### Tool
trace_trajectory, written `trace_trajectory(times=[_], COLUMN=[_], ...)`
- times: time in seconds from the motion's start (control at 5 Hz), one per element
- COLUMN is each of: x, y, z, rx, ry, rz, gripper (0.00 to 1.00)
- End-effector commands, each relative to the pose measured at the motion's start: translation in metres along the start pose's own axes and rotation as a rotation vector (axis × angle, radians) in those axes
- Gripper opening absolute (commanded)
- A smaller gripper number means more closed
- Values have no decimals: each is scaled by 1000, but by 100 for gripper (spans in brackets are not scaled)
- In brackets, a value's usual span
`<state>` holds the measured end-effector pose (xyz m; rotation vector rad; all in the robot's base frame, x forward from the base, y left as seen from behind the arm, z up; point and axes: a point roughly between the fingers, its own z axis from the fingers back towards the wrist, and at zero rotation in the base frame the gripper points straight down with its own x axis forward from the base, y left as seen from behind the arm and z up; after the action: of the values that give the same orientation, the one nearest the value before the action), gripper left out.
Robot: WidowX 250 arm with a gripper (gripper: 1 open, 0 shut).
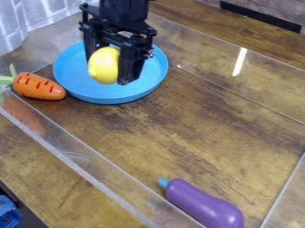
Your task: Put the lemon on the blue tray
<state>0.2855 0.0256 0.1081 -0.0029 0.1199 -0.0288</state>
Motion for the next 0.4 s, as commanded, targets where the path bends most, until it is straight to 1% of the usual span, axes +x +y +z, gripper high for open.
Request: trace_trajectory(times=[0.0, 0.2], x=[4, 7], y=[3, 1], z=[7, 7], rx=[-19, -33], ry=[-32, -32], rz=[14, 11], gripper=[0, 0])
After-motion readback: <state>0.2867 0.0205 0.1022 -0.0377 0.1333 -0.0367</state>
